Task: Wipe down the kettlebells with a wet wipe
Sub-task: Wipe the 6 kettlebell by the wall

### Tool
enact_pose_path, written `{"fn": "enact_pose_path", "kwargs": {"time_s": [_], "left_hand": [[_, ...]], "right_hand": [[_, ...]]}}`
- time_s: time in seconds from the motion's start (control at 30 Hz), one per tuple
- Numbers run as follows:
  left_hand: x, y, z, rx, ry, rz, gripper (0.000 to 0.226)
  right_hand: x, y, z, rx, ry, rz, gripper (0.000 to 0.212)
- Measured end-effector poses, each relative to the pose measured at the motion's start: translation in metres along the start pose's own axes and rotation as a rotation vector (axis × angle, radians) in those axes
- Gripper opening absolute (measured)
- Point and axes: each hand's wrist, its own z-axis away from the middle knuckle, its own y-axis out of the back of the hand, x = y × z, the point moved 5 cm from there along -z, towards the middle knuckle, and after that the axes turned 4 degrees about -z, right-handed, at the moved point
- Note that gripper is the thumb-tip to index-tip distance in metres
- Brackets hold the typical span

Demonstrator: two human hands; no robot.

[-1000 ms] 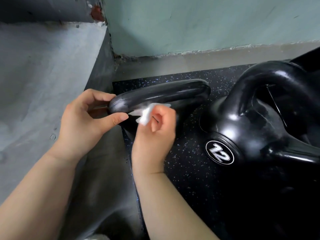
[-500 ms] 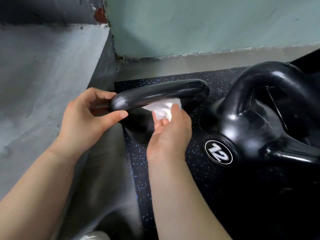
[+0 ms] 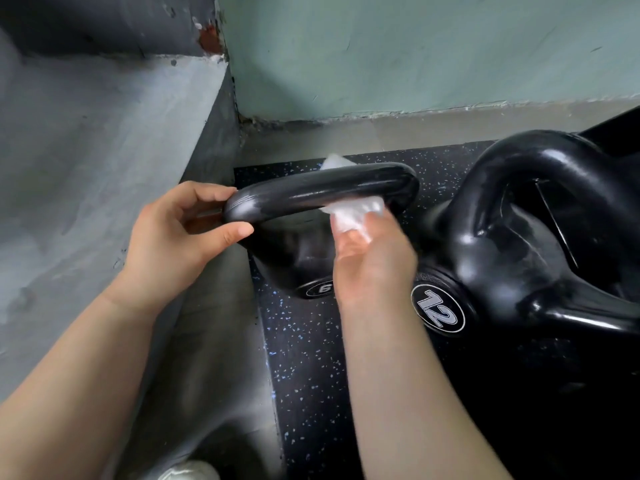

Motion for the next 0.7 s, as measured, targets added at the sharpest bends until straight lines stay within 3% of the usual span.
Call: {"fn": "enact_pose_path", "kwargs": {"time_s": [0.13, 0.27, 0.4, 0.5, 0.57, 0.6, 0.7], "left_hand": [[0.003, -0.002, 0.001, 0.003, -0.010, -0.021, 0.030], [0.001, -0.002, 0.002, 0.007, 0.010, 0.015, 0.031], [0.002, -0.001, 0.001, 0.014, 0.006, -0.028, 0.030], [0.009, 0.001, 0.000, 0.010, -0.019, -0.134, 0.034], [0.020, 0.001, 0.000, 0.002, -0.065, -0.240, 0.044], [0.025, -0.002, 0.000, -0.014, -0.106, -0.298, 0.047], [0.039, -0.018, -0.001, -0.046, -0.219, -0.460, 0.056]], "right_hand": [[-0.006, 0.000, 0.004, 0.052, 0.017, -0.031, 0.031], [0.035, -0.005, 0.029, -0.016, -0.095, 0.128, 0.034], [0.012, -0.003, 0.031, 0.215, -0.023, 0.088, 0.028], [-0.040, -0.002, 0.027, 0.219, 0.420, 0.154, 0.025], [-0.071, -0.003, 0.026, 0.161, 0.886, 0.450, 0.026], [-0.075, -0.005, 0.022, 0.067, 1.023, 0.639, 0.028], [-0.062, -0.013, 0.007, -0.291, 1.137, 1.100, 0.039]]}}
